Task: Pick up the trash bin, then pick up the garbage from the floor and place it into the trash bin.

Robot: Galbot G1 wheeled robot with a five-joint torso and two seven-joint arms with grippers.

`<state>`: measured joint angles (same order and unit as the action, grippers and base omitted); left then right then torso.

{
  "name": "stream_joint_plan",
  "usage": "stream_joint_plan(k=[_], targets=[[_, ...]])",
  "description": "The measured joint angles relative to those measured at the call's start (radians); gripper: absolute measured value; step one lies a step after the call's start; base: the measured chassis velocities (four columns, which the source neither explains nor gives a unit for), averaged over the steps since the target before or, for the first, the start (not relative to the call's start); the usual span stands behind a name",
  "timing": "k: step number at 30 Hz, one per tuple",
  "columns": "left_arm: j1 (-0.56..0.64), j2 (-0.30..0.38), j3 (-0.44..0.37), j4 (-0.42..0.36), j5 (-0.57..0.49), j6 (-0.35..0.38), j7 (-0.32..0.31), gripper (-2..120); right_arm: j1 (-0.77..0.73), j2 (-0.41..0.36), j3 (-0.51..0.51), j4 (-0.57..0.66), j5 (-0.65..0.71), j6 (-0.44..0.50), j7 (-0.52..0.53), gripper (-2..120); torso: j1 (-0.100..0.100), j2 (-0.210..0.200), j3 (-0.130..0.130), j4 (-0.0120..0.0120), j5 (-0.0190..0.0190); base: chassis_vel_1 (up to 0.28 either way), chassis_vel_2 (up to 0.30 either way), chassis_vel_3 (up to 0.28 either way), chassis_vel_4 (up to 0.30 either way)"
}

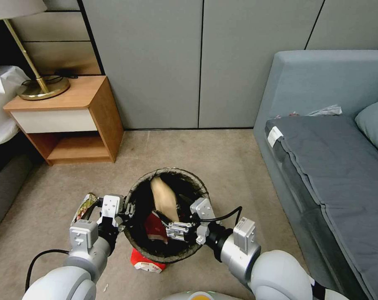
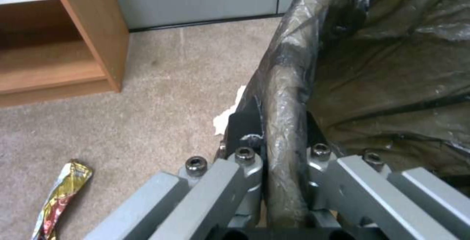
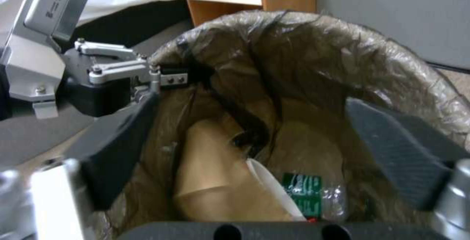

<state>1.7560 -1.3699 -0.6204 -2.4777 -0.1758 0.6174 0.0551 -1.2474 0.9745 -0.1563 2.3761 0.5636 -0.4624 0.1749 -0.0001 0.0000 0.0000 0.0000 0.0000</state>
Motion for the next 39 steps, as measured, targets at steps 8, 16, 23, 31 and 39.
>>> stream_joint_plan(k=[8,16,23,31,39], targets=[[0.001,-0.002,0.0,-0.001,0.004,0.0,0.004,1,-0.002,0.005,0.016,0.001,0.0,0.004,-0.003,100,0.0,0.0,0.0,0.0,0.0,0.0,0.0,0.0,0.0],[-0.002,-0.004,0.0,-0.001,0.01,-0.001,0.008,1,-0.038,0.007,0.136,0.059,-0.003,0.053,-0.03,100,0.0,0.0,0.0,0.0,0.0,0.0,0.0,0.0,0.0],[-0.002,-0.002,-0.008,-0.001,0.001,0.0,0.008,1,-0.084,0.031,0.255,0.088,-0.05,0.127,0.03,100,0.0,0.0,0.0,0.0,0.0,0.0,0.0,0.0,0.0],[-0.008,0.0,-0.011,-0.001,-0.01,0.007,0.009,1,-0.223,0.173,0.475,0.029,-0.262,0.263,0.032,100,0.0,0.0,0.0,-0.0001,0.0,0.0,0.0,0.0,0.0],[-0.014,-0.008,-0.012,-0.002,-0.01,0.007,0.013,1,-0.379,0.322,0.585,0.005,-0.432,0.343,0.032,100,0.0,0.0,0.0,-0.0002,0.0,0.0,0.0,0.0,0.0]])
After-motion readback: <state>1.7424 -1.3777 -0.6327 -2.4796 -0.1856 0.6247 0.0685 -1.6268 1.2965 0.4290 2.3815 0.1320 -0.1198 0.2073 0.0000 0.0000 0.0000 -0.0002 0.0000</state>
